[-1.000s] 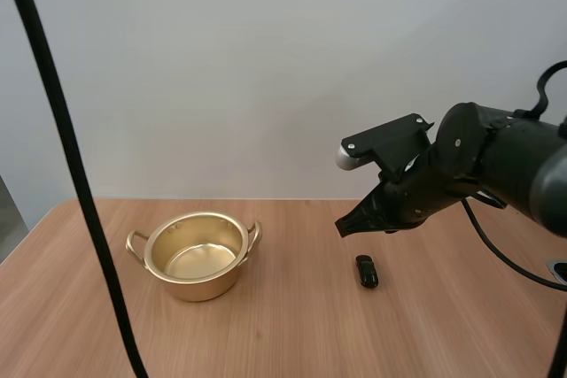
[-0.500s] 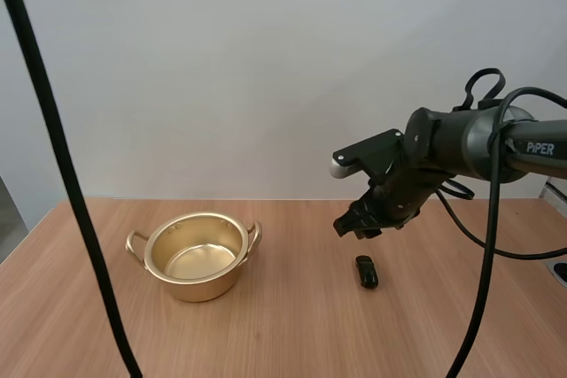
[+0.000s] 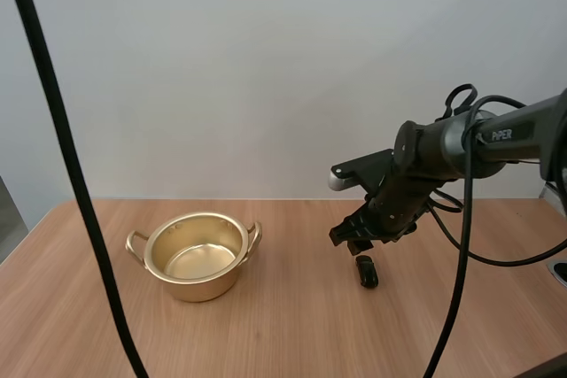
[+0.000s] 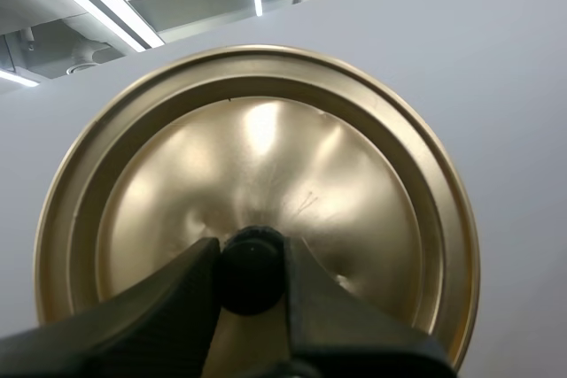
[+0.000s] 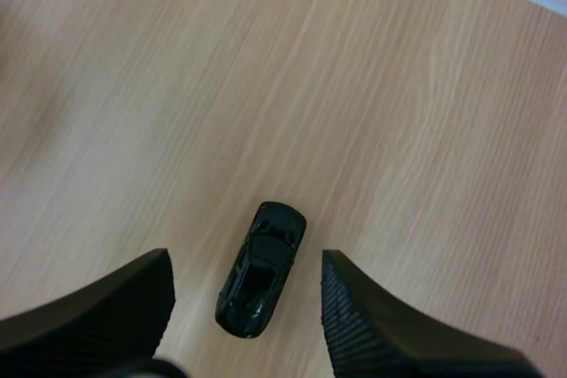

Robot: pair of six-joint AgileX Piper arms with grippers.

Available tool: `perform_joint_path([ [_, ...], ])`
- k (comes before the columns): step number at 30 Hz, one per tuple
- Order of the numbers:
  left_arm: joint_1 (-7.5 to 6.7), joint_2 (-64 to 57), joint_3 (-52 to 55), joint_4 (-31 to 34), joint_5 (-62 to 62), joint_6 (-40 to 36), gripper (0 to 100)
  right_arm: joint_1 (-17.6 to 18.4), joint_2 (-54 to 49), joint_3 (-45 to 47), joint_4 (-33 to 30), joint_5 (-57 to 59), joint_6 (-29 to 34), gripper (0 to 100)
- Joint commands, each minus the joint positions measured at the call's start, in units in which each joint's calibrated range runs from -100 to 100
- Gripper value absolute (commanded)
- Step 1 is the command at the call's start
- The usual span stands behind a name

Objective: Open the pot, put the car inside, and close it

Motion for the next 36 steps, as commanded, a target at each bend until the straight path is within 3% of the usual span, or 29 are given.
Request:
perform_joint_path([
  [1,-0.03,0.0,0.0,0.1,0.0,0.0,0,0.0,1.4,0.0,0.0,-0.3,0.0,83],
  [31,-0.03,0.0,0.0,1.3,0.1,0.5,0,0.0,12.8,0.0,-3.1,-5.0,0.4,79],
  [36,-0.03,0.0,0.0,1.3,0.1,0.5,0,0.0,13.4,0.0,-3.1,-5.6,-0.9,70],
])
